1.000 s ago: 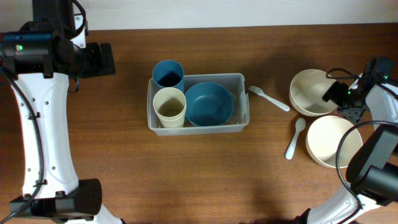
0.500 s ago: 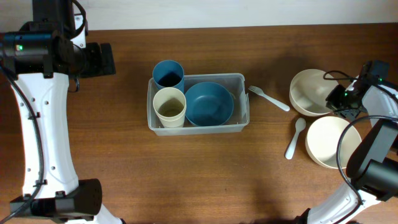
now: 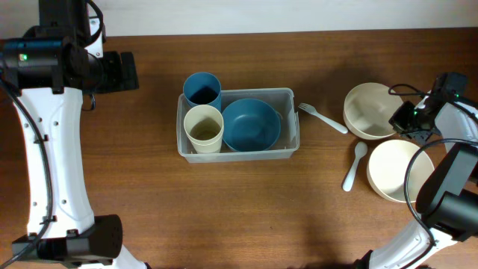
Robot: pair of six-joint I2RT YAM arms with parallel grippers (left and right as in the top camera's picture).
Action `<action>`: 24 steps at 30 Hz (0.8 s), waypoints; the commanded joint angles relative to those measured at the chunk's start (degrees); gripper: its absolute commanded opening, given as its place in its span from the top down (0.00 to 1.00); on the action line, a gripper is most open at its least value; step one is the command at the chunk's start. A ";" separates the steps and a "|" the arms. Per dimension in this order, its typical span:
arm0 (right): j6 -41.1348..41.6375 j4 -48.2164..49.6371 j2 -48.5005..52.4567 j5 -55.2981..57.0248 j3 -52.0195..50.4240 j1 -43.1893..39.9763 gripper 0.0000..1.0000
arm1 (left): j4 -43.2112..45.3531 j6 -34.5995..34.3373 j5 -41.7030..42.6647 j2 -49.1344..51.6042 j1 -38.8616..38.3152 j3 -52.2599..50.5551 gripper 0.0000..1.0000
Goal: Pack container
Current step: 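Move the right gripper to the upper cream bowl and grasp its rim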
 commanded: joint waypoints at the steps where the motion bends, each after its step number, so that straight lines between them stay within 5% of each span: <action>1: 0.33 -1.99 0.50 -1.53 2.71 -0.20 0.96 | -0.04 -0.35 -0.59 -0.11 0.24 -0.07 0.00; 20: -0.35 -10.54 0.42 -1.22 12.41 -0.26 0.96 | -0.02 -0.35 -0.59 -0.11 0.24 -0.07 0.00; 24: -0.35 -10.58 0.74 -0.09 12.24 -0.24 0.81 | -0.02 -0.35 -0.59 -0.11 0.24 -0.07 0.00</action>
